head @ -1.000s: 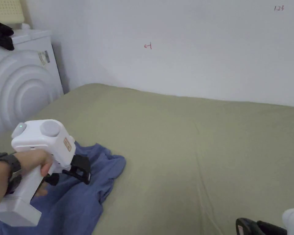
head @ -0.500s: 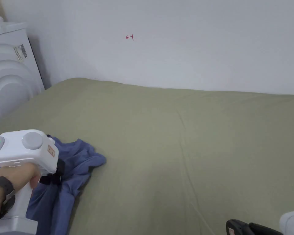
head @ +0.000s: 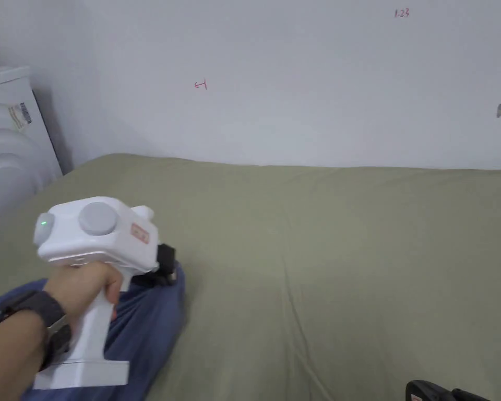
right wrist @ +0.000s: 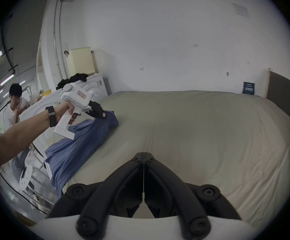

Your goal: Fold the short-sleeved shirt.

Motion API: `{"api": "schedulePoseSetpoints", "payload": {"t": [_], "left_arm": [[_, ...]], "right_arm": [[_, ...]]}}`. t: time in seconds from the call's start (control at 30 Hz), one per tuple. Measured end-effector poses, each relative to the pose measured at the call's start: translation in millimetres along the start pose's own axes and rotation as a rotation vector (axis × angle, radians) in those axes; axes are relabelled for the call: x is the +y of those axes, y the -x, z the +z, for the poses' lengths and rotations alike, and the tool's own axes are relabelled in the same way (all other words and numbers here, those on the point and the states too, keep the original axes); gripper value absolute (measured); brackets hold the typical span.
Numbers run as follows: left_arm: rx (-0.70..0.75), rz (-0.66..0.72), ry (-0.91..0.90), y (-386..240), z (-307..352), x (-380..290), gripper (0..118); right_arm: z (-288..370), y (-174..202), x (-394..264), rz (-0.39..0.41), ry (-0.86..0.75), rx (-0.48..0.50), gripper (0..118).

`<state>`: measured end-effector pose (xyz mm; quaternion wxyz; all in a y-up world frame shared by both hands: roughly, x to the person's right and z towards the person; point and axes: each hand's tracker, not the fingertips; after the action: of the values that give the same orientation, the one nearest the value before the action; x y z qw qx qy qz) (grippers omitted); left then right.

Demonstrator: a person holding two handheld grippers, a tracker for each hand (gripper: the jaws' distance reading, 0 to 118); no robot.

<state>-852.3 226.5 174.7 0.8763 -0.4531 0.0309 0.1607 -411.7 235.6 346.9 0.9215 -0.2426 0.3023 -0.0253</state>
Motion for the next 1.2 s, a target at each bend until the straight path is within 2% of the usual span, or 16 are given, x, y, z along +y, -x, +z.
{"api": "schedulePoseSetpoints", "payload": {"t": [0.1,0.17,0.3,0.47,0.53,0.6,0.7,0.77,0.8,0.87,0.9,0.97,1.03,1.13,1.2], "left_arm": [[-0.120,-0.177,0.017,-101,-17,12,7],[-0.197,-0.237,0.042,-171,-30,17,7],[-0.321,-0.472,0.096,-328,-62,-2,7],[-0.517,-0.732,0.206,-495,-85,-84,7],[-0.569,-0.787,0.258,-536,-95,-120,7],[-0.564,-0.809,0.320,-562,-105,-158,7],[-0.457,-0.863,0.304,-574,-126,-182,7],[-0.435,-0.813,0.268,-563,-130,-176,9],[-0.433,-0.764,0.256,-554,-127,-168,32],[-0.409,-0.663,0.212,-528,-111,-152,101],[-0.432,-0.625,0.185,-508,-99,-139,115],[-0.468,-0.536,0.116,-470,-72,-112,114],[-0.441,-0.497,0.046,-411,-31,-92,114],[-0.325,-0.408,-0.171,-318,39,-92,114],[-0.194,-0.341,-0.297,-261,82,-110,114]], "right_arm": [[28,-17,4,-0.010,-0.035,-0.061,3],[49,-30,8,-0.031,-0.061,-0.103,3],[96,-62,10,-0.108,-0.097,-0.198,3],[153,-94,4,-0.130,-0.128,-0.361,3],[168,-104,2,-0.151,-0.123,-0.412,3],[178,-116,-1,-0.177,-0.120,-0.435,3],[186,-123,-7,-0.179,-0.118,-0.463,3],[188,-123,-7,-0.179,-0.123,-0.454,3],[187,-122,-6,-0.183,-0.129,-0.444,3],[185,-121,-4,-0.187,-0.136,-0.427,3],[183,-120,-4,-0.183,-0.140,-0.413,3],[178,-117,-1,-0.153,-0.142,-0.401,3],[173,-114,1,-0.111,-0.131,-0.401,3],[160,-111,5,-0.079,-0.142,-0.379,3],[147,-108,9,-0.065,-0.143,-0.368,4]]}}
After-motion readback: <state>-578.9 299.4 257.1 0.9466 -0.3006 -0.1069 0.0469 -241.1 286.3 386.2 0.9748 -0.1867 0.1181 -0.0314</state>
